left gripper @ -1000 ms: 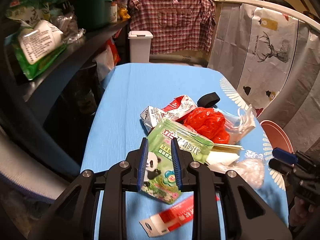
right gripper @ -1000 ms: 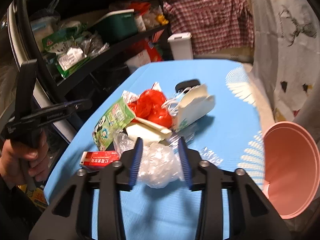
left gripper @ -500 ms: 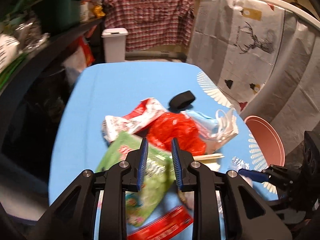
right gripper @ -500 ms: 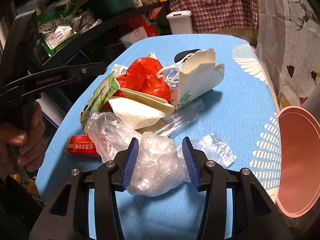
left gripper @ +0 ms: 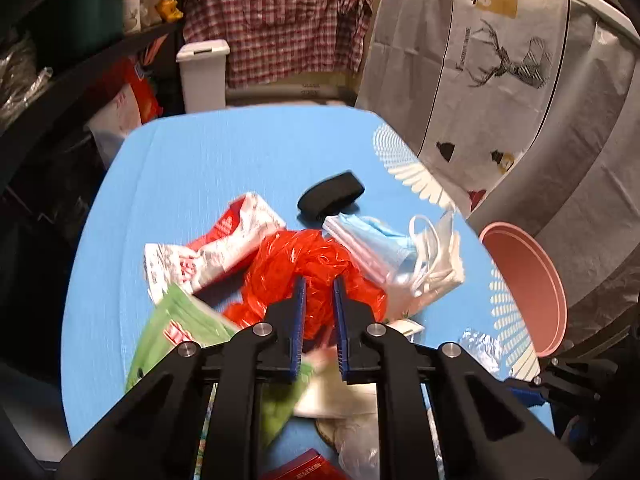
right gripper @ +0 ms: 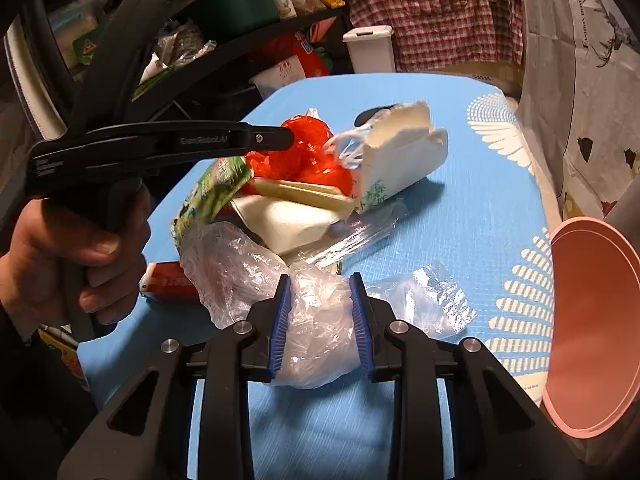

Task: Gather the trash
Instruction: 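Grasp the clear plastic bag with the right tool while the left tool grasps the red plastic bag, then carry both bags over the pink bin and open both tools to drop them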

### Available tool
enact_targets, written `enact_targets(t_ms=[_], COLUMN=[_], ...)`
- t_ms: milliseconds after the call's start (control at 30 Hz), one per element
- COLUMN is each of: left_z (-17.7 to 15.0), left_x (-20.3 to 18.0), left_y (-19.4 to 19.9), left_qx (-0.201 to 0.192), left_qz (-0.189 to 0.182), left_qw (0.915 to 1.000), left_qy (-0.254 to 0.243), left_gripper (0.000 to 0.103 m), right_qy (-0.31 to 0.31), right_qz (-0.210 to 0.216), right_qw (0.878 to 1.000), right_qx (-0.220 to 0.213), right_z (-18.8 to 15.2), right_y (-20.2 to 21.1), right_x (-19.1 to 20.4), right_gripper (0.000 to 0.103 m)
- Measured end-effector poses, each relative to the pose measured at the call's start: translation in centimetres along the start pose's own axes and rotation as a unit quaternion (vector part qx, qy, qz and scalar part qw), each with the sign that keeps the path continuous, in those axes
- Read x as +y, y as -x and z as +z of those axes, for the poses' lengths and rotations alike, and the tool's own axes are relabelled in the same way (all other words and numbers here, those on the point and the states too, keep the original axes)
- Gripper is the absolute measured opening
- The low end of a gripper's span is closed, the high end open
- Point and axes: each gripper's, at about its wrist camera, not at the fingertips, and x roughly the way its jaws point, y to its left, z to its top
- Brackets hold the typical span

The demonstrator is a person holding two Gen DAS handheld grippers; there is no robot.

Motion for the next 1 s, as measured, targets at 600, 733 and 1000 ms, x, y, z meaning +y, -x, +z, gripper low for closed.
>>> enact_targets(t_ms=[600,733,1000], left_z=[1.6,1.4,1.3], left_x=[-1.2,-1.6,-2.3], left_y=[6.5,7.6,9.7], left_qx=[-0.083,-0.094,-0.116], left_qz=[-0.011,-0.016,-0.034], left_qw=[0.9960,0.9951,0.9919], left_qy=[0.030,0.027,0.038], left_gripper=[0.011,0.011,0.011], right_qy=[-0.010,-0.011,-0.018], right_qz=[-0.034,-0.050,-0.083], right_qw=[0.998,0.996,0.992], right_qx=[-0.054,-0.068,-0.089], right_z=[-0.1,0.1,1.4], right_y=[5.7,7.2,10.8], right_x=[-0.3,-0.3,-0.5], right_gripper=[0.029,0.029,0.029])
